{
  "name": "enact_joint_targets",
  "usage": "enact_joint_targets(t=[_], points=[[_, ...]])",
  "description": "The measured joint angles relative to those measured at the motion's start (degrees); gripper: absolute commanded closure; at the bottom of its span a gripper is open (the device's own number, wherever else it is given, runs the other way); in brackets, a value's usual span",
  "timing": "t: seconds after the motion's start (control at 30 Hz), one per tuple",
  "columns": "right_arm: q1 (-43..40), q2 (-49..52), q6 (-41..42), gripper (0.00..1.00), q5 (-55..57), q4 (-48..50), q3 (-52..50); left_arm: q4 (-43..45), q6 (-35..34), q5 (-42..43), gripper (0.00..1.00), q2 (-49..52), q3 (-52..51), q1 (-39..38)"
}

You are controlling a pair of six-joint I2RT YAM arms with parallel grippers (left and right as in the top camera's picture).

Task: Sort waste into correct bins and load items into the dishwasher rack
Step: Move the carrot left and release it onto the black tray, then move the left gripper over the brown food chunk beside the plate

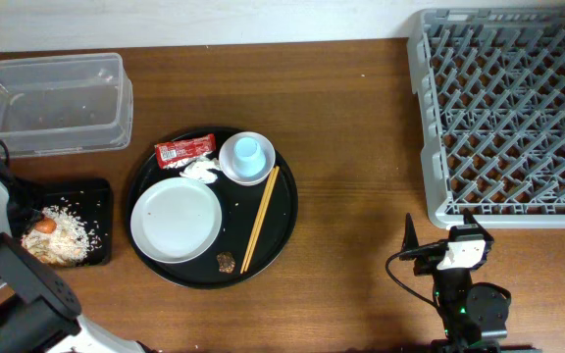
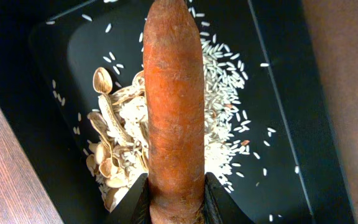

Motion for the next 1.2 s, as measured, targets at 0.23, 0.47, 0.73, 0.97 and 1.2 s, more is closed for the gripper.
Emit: enact_joint_targets(t=[0.23,0.47,0.73,0.97,1.2], points=[[0.00,0.00,-0.02,0.02,0.00,0.00,0.00,-0.70,0.00,1.03,0.81,3.28,0.00,0.00],[0.00,0.00,0.00,0.02,0.00,0.00,0.00,-0.70,-0.42,1.62,0.46,4.87,0.00,0.00],[0.00,0.00,0.00,0.02,0.00,0.00,0.00,-0.90,-0.42,3.08,0.44,4.87,0.00,0.00],[0.00,0.00,-0.02,0.02,0.00,0.00,0.00,-1.16,-0.42,10.56,0.43,0.74,0.42,-1.27],[0.00,0.00,-0.02,0.02,0.00,0.02,0.00,-5.86,0.55,13.79,0.35,-15.61,1.55,-12.55]])
